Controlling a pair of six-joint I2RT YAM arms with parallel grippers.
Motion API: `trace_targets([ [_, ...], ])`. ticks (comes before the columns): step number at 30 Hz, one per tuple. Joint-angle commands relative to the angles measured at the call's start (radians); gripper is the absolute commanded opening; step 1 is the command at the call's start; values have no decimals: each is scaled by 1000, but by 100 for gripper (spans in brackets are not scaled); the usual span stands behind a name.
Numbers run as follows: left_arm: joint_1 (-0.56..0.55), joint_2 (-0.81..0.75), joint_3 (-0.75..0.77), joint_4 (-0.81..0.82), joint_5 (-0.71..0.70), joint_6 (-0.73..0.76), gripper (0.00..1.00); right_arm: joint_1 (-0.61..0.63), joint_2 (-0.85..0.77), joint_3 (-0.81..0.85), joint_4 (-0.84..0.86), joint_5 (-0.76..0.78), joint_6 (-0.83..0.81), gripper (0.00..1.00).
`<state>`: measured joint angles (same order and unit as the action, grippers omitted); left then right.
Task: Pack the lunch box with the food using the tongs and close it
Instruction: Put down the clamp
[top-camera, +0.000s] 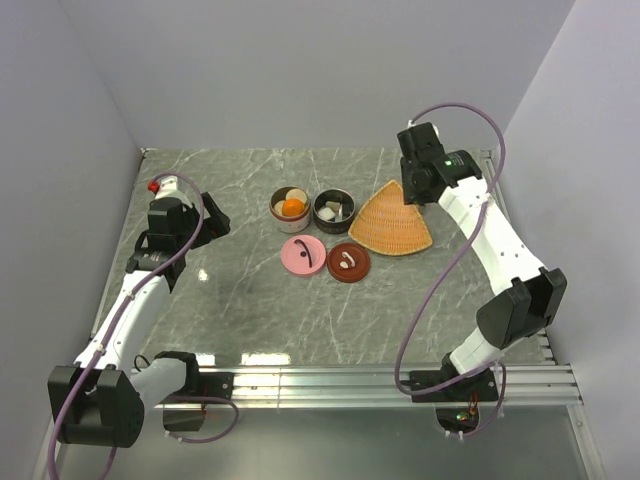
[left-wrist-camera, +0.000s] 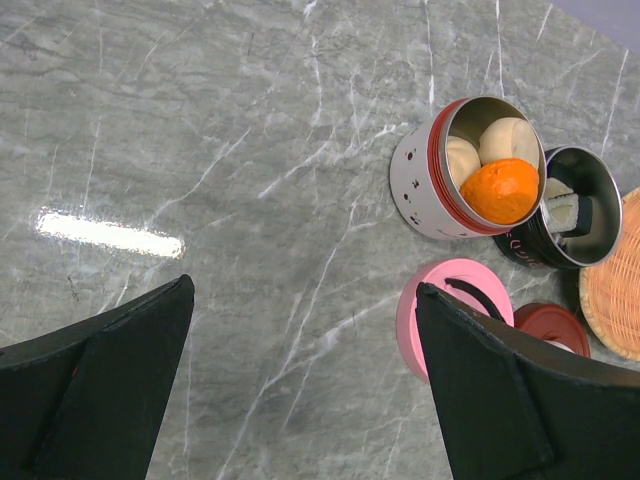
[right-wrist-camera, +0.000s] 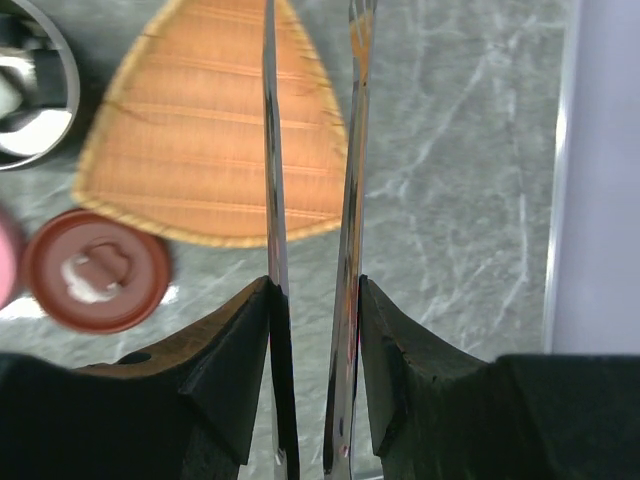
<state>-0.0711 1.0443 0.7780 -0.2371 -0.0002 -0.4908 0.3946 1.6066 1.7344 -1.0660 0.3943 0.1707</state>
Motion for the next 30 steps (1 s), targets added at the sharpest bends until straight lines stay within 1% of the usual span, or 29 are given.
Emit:
trace_targets([
  [1, 5, -6, 12, 24, 3, 9, 99, -55, -49, -68, 70, 34, -54, 47],
  [5, 8, -1, 13, 21, 3, 12, 99, -131, -82, -163, 110, 12, -80, 47],
  [10, 11, 8, 17, 24, 3, 12, 99, -201, -105, -216, 144, -8, -108, 47],
  [15, 11, 10, 17, 24, 3, 14, 99, -238, -123, -300, 205, -51, -151, 47],
  [21, 11, 11, 14, 25, 3, 12, 99, -280, -139, -426, 262, -104, -162, 47],
  [25, 11, 11, 9, 32, 3, 12, 99, -301, -143, -487, 271, -115, -160, 47],
  [30, 13, 7, 4, 33, 2, 12, 99, -335, -143, -526, 250, -91, -139, 47],
])
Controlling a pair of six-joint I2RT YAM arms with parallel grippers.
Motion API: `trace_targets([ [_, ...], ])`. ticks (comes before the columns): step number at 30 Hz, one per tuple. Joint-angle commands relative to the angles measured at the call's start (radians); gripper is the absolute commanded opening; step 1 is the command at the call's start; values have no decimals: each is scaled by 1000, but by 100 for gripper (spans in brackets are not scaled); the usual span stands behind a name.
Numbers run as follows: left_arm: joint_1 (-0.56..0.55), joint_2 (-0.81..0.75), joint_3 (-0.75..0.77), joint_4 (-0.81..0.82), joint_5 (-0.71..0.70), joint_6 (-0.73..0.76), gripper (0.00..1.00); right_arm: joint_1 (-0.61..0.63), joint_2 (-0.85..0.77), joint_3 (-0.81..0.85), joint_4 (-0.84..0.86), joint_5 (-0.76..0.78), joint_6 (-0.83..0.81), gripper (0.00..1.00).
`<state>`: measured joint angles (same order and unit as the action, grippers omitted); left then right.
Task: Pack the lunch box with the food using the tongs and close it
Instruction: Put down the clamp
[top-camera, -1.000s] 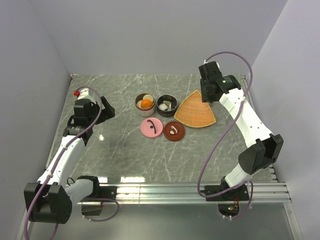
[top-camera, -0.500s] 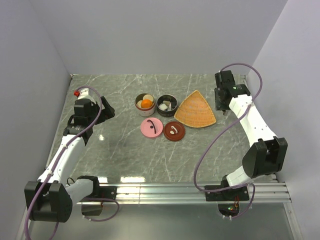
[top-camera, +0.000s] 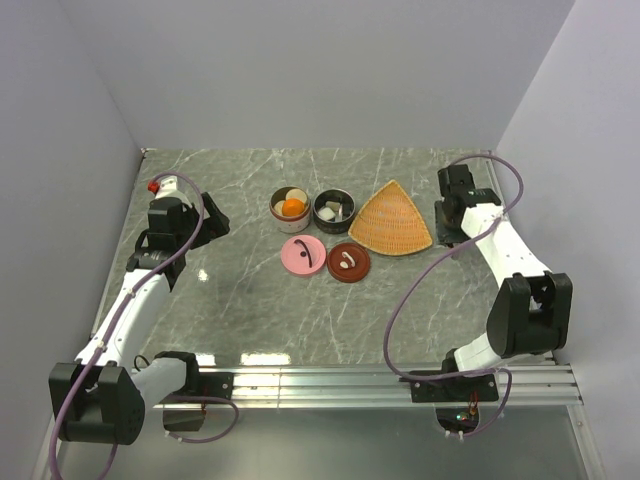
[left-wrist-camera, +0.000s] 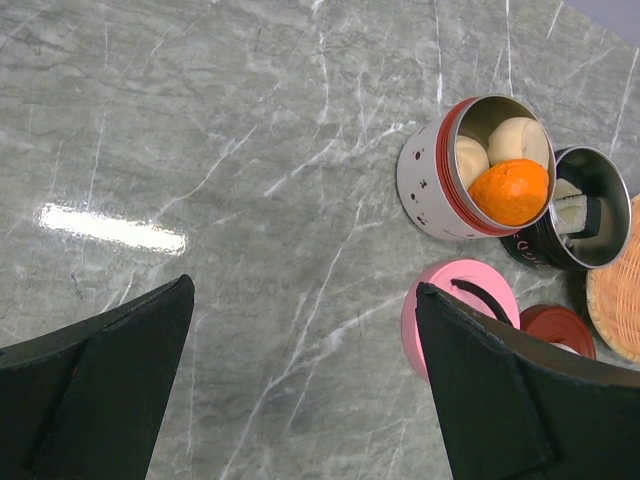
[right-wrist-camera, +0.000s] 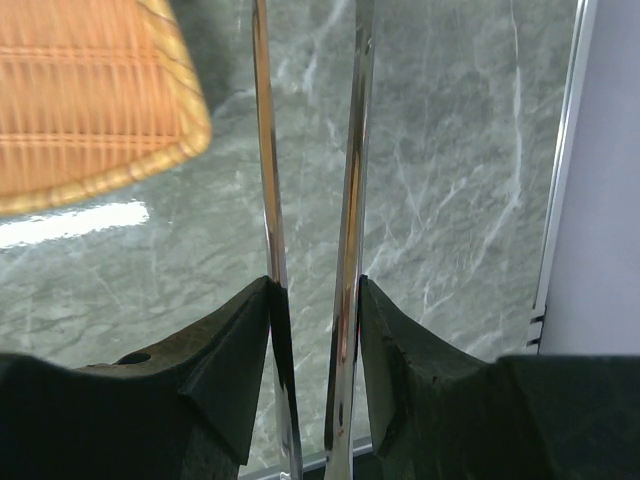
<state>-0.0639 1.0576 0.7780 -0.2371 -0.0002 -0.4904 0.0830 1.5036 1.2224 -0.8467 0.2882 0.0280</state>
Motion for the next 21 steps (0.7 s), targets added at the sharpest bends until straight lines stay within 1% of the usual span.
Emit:
trace_targets([
  [1, 6, -8, 3, 32, 3, 12, 99, -28, -42, -29, 29, 19, 12, 47],
  [4, 7, -10, 3, 33, 3, 15, 100, -43, -45, -53, 29, 19, 23, 47],
  [8, 9, -7, 3, 35, 3, 15, 99, -65, -5, -51, 21, 22, 35, 47],
  [15, 10, -5, 9, 24, 3, 18, 99, -78, 138, 35, 11, 23, 24, 46],
  [16, 10, -5, 10, 21, -24, 19, 99, -78, 156, 60, 9, 25, 21, 46],
  [21, 16, -4, 23, 9, -30, 23, 99, -78, 263, 135, 20, 28, 4, 46],
])
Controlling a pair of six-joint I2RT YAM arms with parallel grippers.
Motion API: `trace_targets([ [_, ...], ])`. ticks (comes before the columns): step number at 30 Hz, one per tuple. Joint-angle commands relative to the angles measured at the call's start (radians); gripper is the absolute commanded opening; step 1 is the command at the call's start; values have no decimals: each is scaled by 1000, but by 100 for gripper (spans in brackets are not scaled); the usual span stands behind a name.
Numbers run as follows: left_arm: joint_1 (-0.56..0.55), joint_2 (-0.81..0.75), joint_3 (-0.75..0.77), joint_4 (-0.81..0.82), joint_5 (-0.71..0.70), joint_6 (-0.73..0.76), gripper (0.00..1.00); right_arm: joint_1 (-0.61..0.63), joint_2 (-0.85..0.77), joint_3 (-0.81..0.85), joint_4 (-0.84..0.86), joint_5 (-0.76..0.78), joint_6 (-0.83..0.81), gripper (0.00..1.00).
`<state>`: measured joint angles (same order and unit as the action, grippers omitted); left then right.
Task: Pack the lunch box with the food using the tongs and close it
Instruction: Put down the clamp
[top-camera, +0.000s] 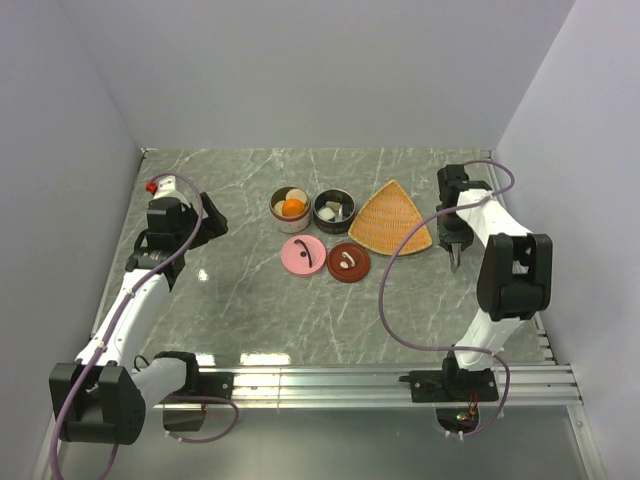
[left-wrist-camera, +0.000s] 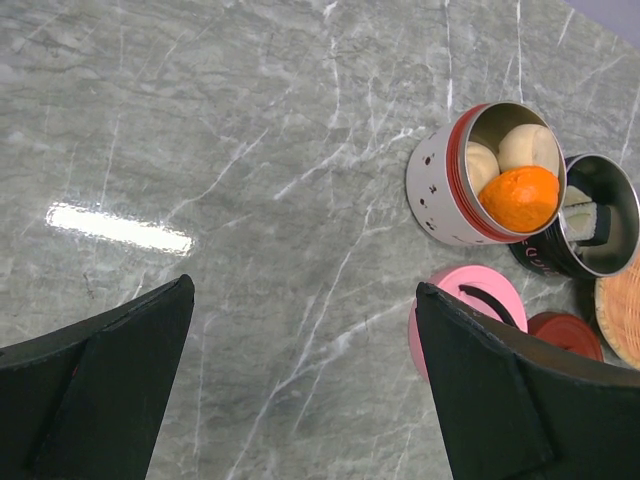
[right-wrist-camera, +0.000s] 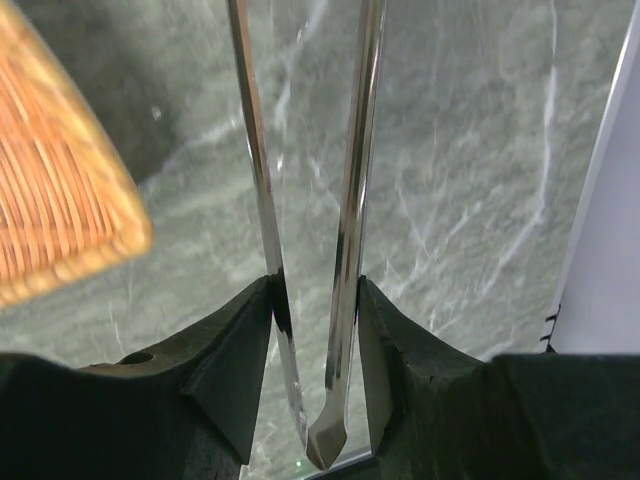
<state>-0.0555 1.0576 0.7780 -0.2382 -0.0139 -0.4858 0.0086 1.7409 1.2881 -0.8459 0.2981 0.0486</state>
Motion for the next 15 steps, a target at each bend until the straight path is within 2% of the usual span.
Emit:
trace_targets([
  [1, 9, -4, 24, 4, -15, 18, 100, -28, 54, 83, 21, 18, -18, 46],
  [15, 26, 13, 55, -30, -31, 23, 99, -67, 319, 381, -24, 7, -39, 49],
])
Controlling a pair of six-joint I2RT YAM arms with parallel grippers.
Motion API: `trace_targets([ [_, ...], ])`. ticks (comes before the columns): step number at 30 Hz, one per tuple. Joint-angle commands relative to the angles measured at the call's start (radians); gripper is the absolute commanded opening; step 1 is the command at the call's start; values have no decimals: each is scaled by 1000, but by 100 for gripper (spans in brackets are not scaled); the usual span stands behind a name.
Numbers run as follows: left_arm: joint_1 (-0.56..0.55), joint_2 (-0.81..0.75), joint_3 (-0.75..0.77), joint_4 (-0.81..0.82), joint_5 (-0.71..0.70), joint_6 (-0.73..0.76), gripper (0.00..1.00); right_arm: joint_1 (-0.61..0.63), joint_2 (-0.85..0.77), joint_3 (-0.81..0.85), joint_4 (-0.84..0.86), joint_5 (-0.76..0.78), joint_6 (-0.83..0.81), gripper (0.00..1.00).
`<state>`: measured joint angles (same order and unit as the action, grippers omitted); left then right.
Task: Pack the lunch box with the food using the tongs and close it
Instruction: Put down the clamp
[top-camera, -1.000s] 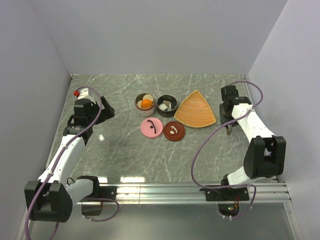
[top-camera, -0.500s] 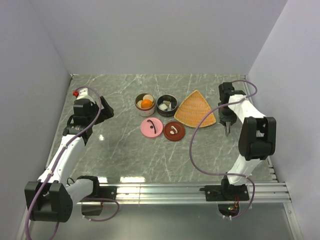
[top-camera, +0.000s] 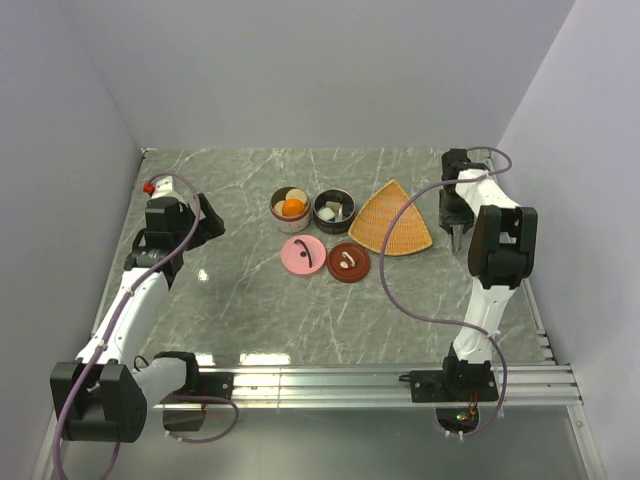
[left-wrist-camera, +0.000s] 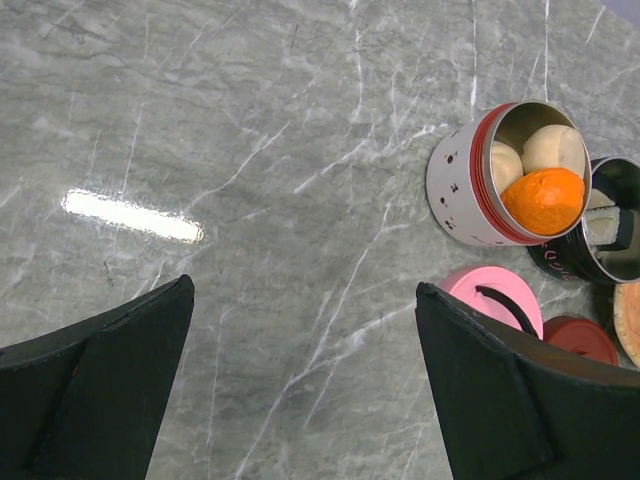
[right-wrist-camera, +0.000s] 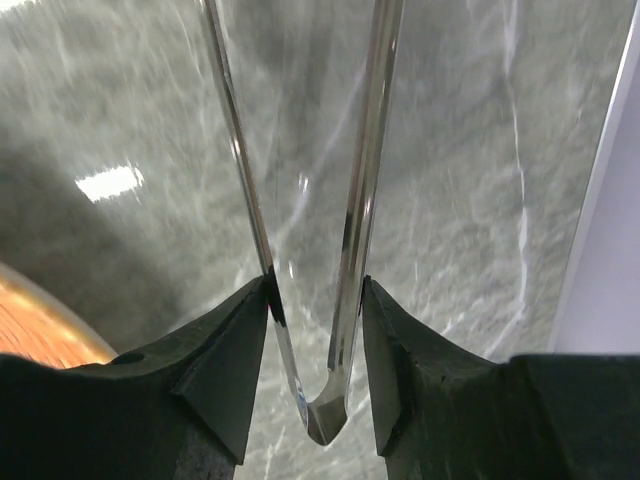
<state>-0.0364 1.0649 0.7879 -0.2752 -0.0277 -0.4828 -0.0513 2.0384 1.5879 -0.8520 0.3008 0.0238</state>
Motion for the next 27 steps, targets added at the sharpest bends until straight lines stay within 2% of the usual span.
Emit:
trace_targets([
  [1, 7, 7, 47, 7, -17, 19, 99, -9, 41, 90, -19, 3, -15, 49],
  [6, 12, 17, 48, 7, -20, 18, 99, -18, 72, 109, -24, -2, -7, 54],
  [14, 21, 21, 51, 11, -12, 19, 100, -28, 31, 78, 8, -43, -7, 62],
  [15, 21, 23, 50, 11, -9, 18, 99, -28, 26, 76, 11, -48, -7, 76],
  [16, 21, 23, 53, 11, -8, 18, 99, -30, 14, 73, 17, -52, -5, 99],
  [21, 21, 23, 60, 4, 9, 29, 100, -30, -39, 44, 34, -74, 7, 100],
  [27, 6, 7, 68, -31, 69, 70, 100, -27, -236, -11, 77, -130, 24, 98],
])
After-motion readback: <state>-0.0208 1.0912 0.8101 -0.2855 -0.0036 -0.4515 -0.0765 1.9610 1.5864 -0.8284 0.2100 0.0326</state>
